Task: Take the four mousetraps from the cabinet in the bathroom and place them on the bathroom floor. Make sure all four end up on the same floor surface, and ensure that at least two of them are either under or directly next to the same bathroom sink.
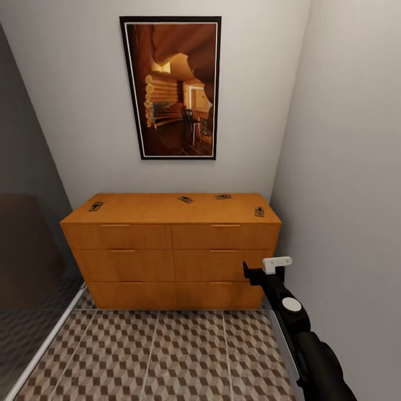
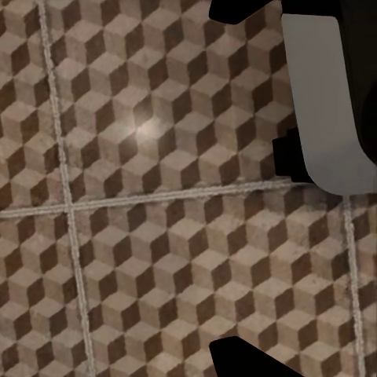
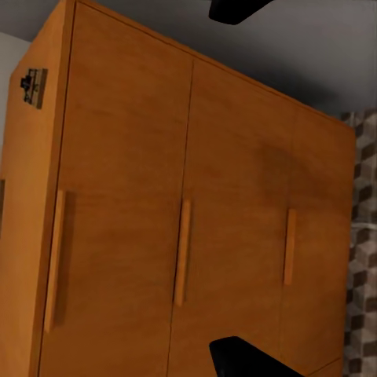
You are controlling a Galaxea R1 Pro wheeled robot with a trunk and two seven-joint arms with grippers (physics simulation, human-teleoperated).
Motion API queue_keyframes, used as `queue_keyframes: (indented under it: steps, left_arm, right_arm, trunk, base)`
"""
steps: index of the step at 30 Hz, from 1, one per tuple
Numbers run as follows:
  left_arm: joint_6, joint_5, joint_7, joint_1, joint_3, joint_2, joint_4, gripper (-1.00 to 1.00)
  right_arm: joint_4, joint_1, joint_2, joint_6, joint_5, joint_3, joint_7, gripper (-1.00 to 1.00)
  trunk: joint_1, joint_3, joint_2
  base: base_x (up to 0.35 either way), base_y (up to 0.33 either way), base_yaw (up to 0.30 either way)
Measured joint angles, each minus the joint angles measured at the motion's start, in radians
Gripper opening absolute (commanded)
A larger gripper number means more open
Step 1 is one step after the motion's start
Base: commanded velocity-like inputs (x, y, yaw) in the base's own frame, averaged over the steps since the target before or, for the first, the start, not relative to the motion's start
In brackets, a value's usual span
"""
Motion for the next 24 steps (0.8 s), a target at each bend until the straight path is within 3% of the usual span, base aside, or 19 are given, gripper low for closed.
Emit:
queue_keyframes:
  steps: [7,24]
  left_arm:
    - [0.0,0.0,0.001,0.0,0.0,0.0,0.0,1.0]
    - [0.001,0.0,0.001,0.0,0.0,0.0,0.0,1.0]
  right_arm:
    - [0.0,0.0,0.0,0.0,0.001,0.0,-0.001,1.0]
    - [0.0,0.0,0.001,-0.002,0.001,0.0,-0.002,1.0]
  trunk:
    - [0.0,-0.003,0.0]
    - [-0.001,-0.004,0.0]
  base:
    - [0.108,0.0,0.0]
    - [0.321,0.0,0.0]
